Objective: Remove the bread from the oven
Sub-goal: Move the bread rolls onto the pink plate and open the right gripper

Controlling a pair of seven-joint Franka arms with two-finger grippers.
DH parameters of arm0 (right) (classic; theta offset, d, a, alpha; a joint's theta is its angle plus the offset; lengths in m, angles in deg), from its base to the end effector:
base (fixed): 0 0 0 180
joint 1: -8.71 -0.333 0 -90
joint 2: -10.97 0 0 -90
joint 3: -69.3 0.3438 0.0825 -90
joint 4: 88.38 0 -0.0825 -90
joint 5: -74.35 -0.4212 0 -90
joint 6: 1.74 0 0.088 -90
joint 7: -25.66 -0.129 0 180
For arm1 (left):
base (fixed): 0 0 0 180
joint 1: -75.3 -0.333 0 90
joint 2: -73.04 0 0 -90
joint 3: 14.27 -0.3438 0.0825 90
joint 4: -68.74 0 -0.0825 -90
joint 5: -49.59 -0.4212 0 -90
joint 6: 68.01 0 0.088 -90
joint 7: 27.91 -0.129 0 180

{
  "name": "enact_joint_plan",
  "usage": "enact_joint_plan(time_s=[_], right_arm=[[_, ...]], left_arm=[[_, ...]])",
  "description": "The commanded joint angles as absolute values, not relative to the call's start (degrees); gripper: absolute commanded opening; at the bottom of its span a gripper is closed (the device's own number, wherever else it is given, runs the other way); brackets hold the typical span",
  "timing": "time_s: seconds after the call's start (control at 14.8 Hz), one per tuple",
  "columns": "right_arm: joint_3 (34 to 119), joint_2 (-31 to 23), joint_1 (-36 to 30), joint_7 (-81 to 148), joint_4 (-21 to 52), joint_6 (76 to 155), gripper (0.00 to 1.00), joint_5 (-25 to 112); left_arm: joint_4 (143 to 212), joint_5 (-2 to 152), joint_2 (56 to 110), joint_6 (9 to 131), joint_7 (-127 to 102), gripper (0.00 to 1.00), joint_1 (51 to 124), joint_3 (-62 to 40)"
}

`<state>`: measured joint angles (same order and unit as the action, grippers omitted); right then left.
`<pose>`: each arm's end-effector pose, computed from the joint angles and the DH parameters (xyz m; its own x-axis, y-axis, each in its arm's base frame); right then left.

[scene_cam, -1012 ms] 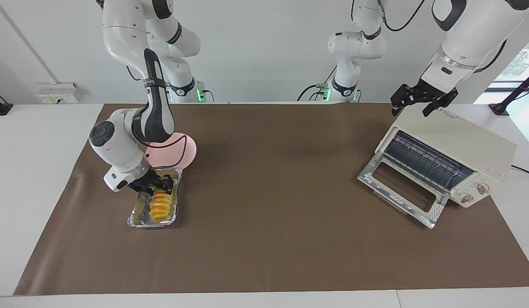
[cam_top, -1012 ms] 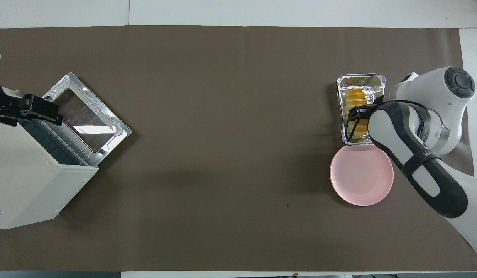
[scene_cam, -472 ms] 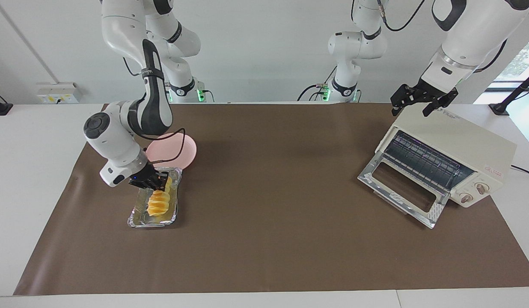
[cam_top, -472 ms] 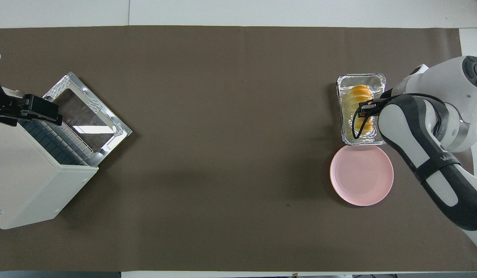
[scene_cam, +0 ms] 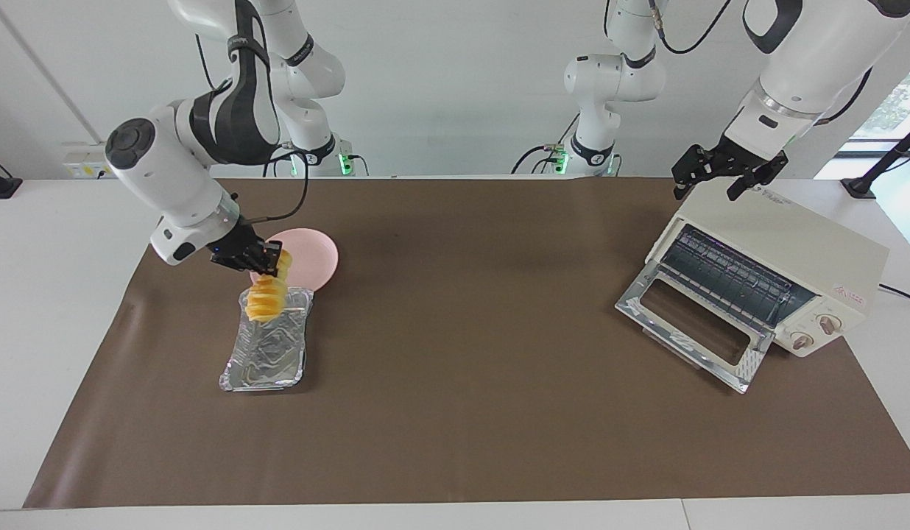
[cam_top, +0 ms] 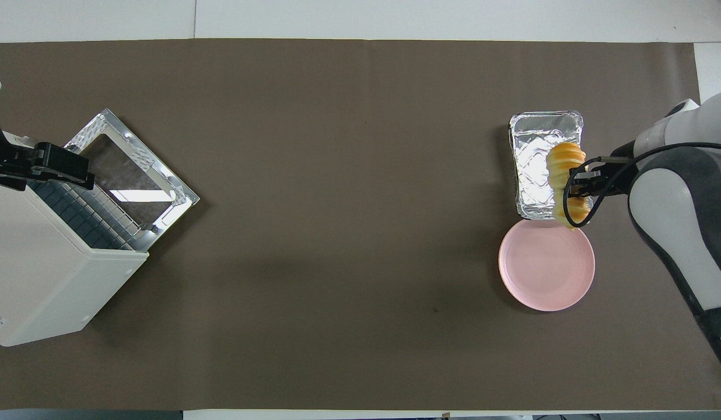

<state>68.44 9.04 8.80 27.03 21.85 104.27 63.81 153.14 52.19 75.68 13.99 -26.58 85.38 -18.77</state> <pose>0.5898 0.0085 0.4552 0.9933 -0.0435 -0.1073 -0.0615 -0.9833 -0.1715 0.5874 -0.0649 0.6407 0.9929 -0.0798 -0.0885 -0.0765 -0.9963 0.0396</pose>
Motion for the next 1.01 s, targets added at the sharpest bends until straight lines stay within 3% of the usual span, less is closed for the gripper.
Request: enact_joint_plan(time_s=[0.0, 0.34, 0.94], right_arm=[[68.8, 20.2, 6.4, 25.1, 35.3, 105.8, 0.0, 63.5], [68.9, 28.7, 6.0, 24.9, 52.0, 115.5, 0.0, 63.5], [68.8, 25.1, 6.6, 29.3, 57.8, 125.6, 0.0, 63.5]], left_arm=[[154.6, 51.5, 74.3, 14.8, -25.8, 1.0, 85.6, -18.8], [154.6, 51.5, 74.3, 14.8, -25.8, 1.0, 85.6, -18.8], [154.6, 51.5, 74.3, 14.8, -25.8, 1.0, 85.6, -18.8]])
